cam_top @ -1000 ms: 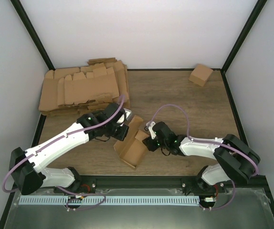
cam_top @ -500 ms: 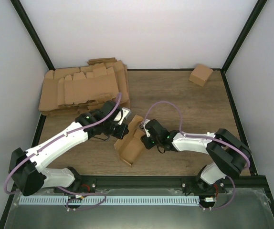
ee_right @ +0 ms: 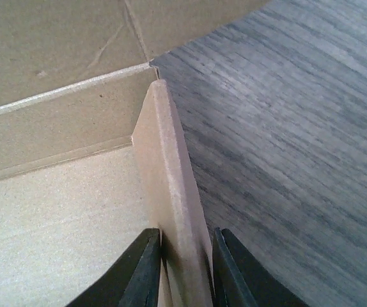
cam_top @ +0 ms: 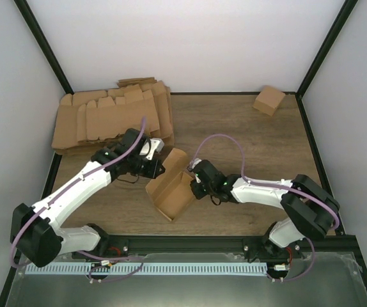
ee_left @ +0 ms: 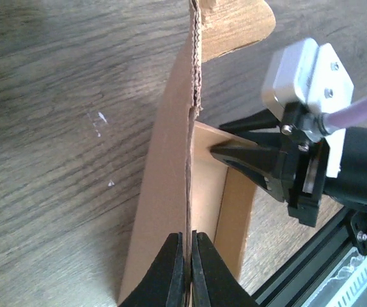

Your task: Fold the paper box

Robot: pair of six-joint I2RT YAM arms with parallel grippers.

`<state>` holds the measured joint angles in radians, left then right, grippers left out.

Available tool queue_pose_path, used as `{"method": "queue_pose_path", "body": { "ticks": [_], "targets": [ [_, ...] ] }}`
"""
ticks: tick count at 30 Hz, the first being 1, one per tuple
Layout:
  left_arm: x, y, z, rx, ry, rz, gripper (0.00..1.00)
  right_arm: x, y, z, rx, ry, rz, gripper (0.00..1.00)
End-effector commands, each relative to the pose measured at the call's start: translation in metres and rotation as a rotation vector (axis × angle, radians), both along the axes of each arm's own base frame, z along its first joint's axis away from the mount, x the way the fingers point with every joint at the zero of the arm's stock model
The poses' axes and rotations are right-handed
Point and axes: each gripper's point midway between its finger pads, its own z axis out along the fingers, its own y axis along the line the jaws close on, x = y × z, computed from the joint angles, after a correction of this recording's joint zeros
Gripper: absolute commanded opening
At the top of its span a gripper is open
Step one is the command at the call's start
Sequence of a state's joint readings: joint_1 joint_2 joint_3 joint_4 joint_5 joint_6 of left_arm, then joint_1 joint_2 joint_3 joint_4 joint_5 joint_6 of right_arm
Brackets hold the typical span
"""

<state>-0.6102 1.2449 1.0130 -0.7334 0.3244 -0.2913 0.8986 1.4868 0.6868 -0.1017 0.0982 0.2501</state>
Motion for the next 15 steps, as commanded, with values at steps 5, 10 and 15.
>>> {"method": "queue_pose_path", "body": {
  "ticks": [5, 10, 15],
  "targets": [
    [0.014, 0.009, -0.014, -0.018, 0.037, 0.035, 0.04, -0.025, -0.001, -0.002, -0.011, 0.063, -0.003, 0.24],
    [0.018, 0.012, -0.019, -0.014, 0.054, 0.032, 0.07, -0.036, -0.003, -0.002, -0.004, 0.09, -0.004, 0.24],
    [0.016, 0.009, -0.023, -0.02, 0.063, 0.0, 0.09, -0.044, -0.008, -0.001, 0.0, 0.117, -0.008, 0.23]
  ]
}}
